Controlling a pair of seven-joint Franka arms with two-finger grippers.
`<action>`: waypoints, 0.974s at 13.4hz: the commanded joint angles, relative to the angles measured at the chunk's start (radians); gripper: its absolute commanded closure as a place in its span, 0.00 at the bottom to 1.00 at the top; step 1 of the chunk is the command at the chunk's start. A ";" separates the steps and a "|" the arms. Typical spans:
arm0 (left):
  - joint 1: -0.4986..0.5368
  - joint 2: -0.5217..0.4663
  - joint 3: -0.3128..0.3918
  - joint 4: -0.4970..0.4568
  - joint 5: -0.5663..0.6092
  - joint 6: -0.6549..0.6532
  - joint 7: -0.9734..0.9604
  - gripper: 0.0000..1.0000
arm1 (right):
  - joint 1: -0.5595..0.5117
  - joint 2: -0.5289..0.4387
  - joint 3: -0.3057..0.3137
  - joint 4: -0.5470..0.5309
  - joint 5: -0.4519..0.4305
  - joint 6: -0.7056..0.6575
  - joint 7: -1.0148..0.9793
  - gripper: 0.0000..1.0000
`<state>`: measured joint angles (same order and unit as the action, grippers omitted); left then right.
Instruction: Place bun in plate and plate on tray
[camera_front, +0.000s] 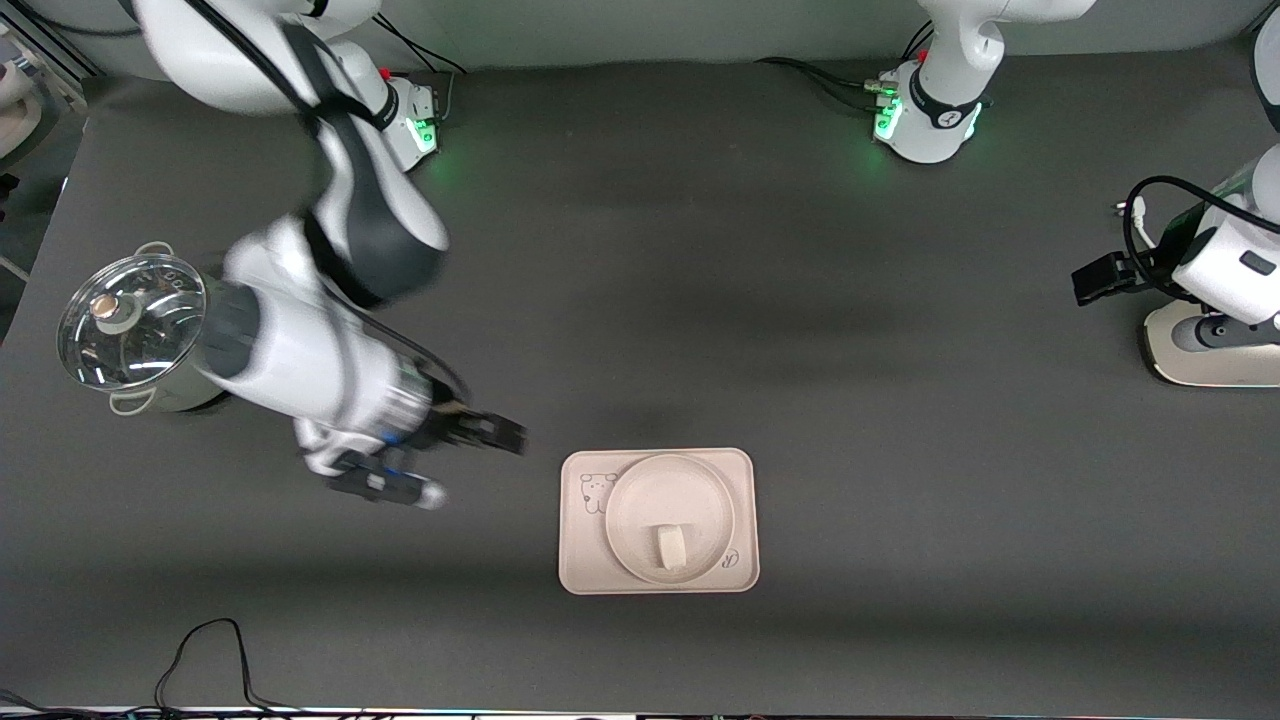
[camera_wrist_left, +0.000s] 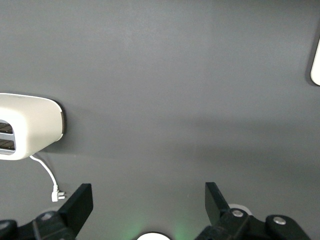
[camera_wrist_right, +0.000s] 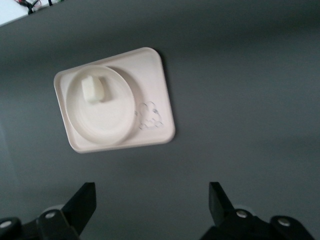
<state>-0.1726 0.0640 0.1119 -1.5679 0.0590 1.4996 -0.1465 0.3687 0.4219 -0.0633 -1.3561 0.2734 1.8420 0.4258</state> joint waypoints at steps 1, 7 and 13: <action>-0.001 0.010 0.002 0.022 0.002 -0.022 0.041 0.00 | -0.161 -0.275 0.109 -0.236 -0.091 -0.082 -0.123 0.00; -0.007 0.013 -0.001 0.029 0.004 -0.021 0.041 0.00 | -0.220 -0.388 -0.042 -0.256 -0.189 -0.254 -0.403 0.00; -0.008 0.013 -0.001 0.029 0.002 -0.021 0.041 0.00 | -0.217 -0.439 -0.108 -0.296 -0.276 -0.256 -0.489 0.00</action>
<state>-0.1742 0.0668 0.1067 -1.5637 0.0593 1.4994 -0.1206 0.1412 0.0335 -0.1643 -1.6092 0.0339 1.5876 -0.0454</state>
